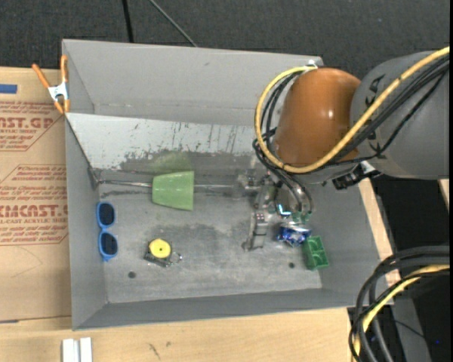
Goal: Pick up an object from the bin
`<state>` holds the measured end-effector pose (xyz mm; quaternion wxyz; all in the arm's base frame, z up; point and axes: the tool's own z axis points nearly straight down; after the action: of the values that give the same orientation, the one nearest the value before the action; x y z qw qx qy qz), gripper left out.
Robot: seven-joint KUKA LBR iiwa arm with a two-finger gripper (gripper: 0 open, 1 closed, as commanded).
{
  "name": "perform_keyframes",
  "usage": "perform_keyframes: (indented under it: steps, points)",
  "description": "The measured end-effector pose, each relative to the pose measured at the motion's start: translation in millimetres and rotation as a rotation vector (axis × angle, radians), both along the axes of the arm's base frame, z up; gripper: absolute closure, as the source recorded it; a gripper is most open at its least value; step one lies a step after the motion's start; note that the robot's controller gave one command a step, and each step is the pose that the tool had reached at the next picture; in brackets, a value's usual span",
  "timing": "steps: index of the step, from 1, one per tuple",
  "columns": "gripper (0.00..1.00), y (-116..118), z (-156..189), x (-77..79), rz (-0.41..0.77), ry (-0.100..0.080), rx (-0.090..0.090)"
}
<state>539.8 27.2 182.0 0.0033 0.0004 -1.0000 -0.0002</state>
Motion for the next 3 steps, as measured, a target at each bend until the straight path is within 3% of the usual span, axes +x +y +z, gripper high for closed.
perform_keyframes:
  steps: [1, 2, 3]
  points:
    - [0.0, -91.0, -24.3, 25.9, -0.065, -0.009, -0.003]
    - [0.0, -168.3, -92.5, 21.7, -0.221, -0.003, -0.003]
    - [1.0, -165.6, -88.7, 24.4, -0.216, -0.01, -0.002]
